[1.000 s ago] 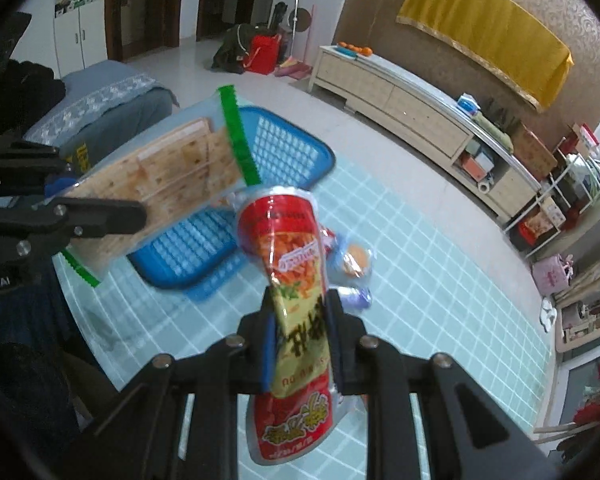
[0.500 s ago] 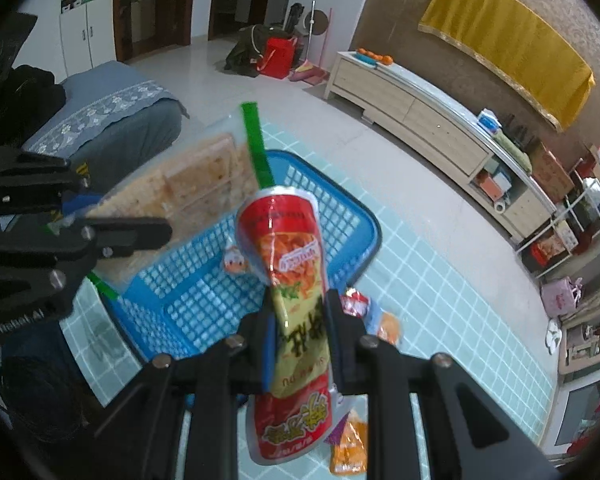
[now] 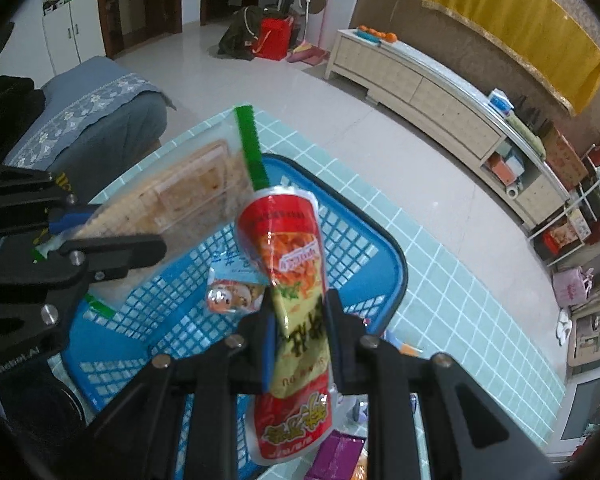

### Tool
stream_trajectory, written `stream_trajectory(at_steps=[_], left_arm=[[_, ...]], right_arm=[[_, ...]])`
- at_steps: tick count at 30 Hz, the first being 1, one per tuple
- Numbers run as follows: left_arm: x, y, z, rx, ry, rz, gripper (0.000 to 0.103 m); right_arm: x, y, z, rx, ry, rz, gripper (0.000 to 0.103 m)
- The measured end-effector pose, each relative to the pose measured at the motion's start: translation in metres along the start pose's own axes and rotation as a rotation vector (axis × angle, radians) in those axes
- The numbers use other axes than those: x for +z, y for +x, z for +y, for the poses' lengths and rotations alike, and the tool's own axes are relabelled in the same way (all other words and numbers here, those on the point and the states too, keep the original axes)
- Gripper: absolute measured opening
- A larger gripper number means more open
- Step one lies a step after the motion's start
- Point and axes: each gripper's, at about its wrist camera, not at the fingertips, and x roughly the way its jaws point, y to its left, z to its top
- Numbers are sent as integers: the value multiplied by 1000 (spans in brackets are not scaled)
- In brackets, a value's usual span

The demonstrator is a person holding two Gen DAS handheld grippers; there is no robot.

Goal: Organize snacks
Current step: 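Carry both packs over the basket and open the left tool to drop crackers, then open the right tool to drop the red-and-yellow bag into the basket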

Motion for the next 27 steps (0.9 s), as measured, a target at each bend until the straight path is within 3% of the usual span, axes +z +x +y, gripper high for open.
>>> stream_trajectory(at_steps=[7, 8, 10, 13, 14, 16, 21, 27], left_arm=[[10, 20, 7, 45, 18, 14, 14], [13, 21, 6, 65, 28, 0, 17], [17, 19, 7, 73, 35, -12, 44], [17, 13, 9, 44, 22, -26, 55], [16, 10, 8, 39, 22, -28, 58], [14, 6, 6, 42, 33, -33, 66], [5, -3, -5, 57, 75, -34, 74], [-1, -18, -18, 48, 85, -43, 77]], right_arm=[[7, 10, -3, -28, 4, -2, 30], [7, 11, -4, -27, 4, -3, 35], [8, 12, -8, -37, 16, 1, 48], [4, 10, -15, -92, 41, 11, 80], [2, 8, -15, -102, 44, 6, 85], [-2, 3, -18, -113, 53, -5, 86], [-13, -9, -29, -71, 119, 10, 86], [-28, -26, -29, -59, 139, 13, 86]])
